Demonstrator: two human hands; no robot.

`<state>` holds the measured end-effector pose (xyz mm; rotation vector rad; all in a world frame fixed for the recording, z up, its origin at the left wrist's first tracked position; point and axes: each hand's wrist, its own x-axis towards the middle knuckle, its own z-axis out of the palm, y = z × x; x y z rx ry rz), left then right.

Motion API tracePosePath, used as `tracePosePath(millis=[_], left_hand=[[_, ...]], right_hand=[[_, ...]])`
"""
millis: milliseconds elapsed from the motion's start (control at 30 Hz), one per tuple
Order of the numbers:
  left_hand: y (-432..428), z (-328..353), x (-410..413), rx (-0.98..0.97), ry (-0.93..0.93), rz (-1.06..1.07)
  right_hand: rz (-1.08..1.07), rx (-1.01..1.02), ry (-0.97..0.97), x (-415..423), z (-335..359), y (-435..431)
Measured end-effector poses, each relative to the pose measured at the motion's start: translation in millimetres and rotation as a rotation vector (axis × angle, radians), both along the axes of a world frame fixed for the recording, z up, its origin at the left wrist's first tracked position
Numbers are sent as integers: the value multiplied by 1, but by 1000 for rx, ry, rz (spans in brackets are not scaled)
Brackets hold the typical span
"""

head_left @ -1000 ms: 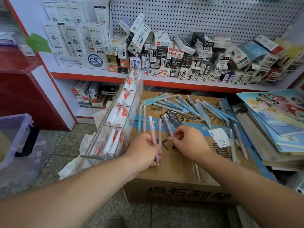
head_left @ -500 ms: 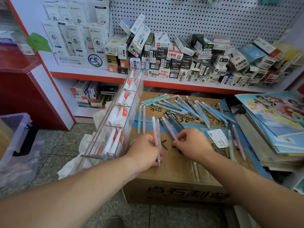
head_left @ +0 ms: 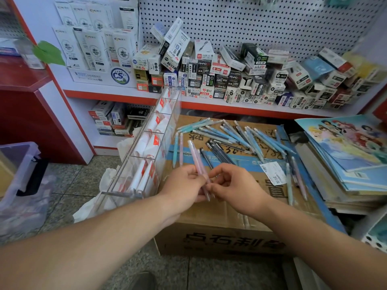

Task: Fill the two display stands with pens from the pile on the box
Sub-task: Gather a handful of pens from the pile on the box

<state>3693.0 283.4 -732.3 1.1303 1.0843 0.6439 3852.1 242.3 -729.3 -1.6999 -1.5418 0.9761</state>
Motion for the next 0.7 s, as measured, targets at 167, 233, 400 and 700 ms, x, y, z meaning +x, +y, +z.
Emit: tracePosePath(millis=[167,233,400,700], left_hand=[[-1,-5,-7,-15,93,-13],[-2,-7,-11,-12,133,-39],[-13,-10,-23,11,173,-123],[-22,-12,-37,56,185,-134]], right_hand=[[119,-119,37,4,4,3],[111,-138,25,8,5,9],[13,-35,-244,5,-11,30],[199,-13,-663,-16,-15,42]])
